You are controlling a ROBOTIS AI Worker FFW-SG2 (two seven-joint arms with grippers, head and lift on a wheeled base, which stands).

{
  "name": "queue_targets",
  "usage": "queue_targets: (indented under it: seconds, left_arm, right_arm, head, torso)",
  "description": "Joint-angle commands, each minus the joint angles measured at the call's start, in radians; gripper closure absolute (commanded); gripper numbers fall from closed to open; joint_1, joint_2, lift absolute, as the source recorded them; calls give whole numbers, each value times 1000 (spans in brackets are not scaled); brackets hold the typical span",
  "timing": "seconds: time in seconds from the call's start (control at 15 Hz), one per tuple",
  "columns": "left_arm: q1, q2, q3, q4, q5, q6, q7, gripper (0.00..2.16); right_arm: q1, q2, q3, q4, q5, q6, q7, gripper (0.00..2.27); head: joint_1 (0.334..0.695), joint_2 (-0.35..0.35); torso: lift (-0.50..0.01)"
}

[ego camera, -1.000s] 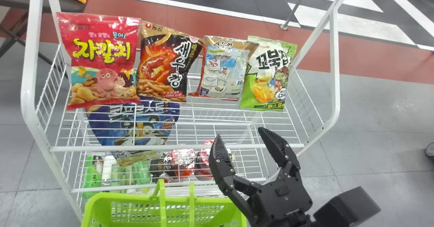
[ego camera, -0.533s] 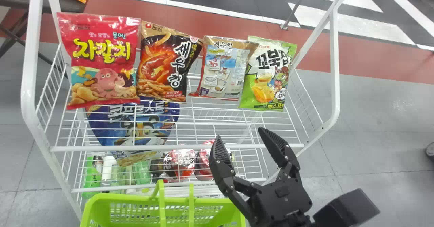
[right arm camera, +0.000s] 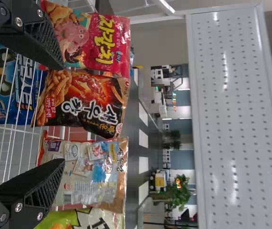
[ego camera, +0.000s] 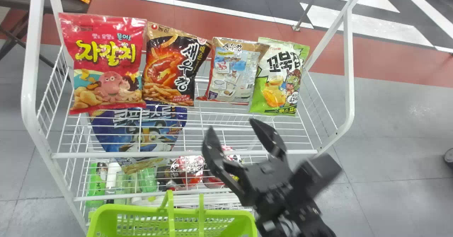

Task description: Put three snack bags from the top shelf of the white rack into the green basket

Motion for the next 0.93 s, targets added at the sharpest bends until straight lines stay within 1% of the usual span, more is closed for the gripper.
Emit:
queue_targets:
  seconds: [0.0, 0.13, 0.2, 0.27, 0.33, 0.4, 0.47, 0.53, 0.6, 0.67, 0.87]
  left_arm:
    - [-3, 3, -1, 10, 0, 3, -4, 2145]
    - [-8, 6, 2, 24, 1, 3, -11, 2145]
    - [-11, 6, 7, 32, 1, 3, -19, 2145]
    - [-14, 6, 16, 41, 3, 3, -27, 2145]
    - [-17, 6, 27, 48, 14, 3, -30, 2145]
    - [-19, 6, 35, 55, 17, 3, -39, 2145]
    - [-19, 6, 36, 56, 17, 3, -45, 2145]
    - [-19, 6, 41, 59, 18, 3, -53, 2145]
    - [-20, 6, 41, 61, 18, 3, -58, 2145]
    - [-25, 6, 44, 67, 18, 3, -70, 2145]
    - [-48, 15, 56, 79, 35, 15, -82, 2145]
  right_arm:
    - [-214, 3, 82, 73, 11, 185, 0, 134]
    - [-385, 6, 163, 164, 14, 307, 0, 134]
    - [-449, 14, 197, 202, 22, 341, -3, 134]
    - [-517, 35, 238, 253, 34, 366, -5, 134]
    - [-575, 70, 260, 305, 39, 412, -3, 137]
    - [-621, 93, 278, 348, 39, 442, -5, 144]
    - [-676, 110, 303, 403, 37, 461, -5, 144]
    - [-719, 111, 317, 452, 36, 479, -3, 147]
    - [-744, 111, 326, 481, 40, 482, 1, 147]
    - [-765, 111, 346, 510, 56, 482, 1, 147]
    - [-808, 111, 357, 590, 117, 482, -8, 151]
  head:
    - [695, -350]
    - [695, -350]
    - [695, -350]
    - [695, -333]
    - [695, -283]
    - [695, -202]
    - [695, -156]
    - [695, -120]
    - [695, -57]
    - [695, -38]
    - [695, -3]
  torso:
    - [0]
    - [0]
    - [0]
    - [0]
    - [0]
    - [0]
    - [0]
    - [0]
    - [0]
    - [0]
    - [0]
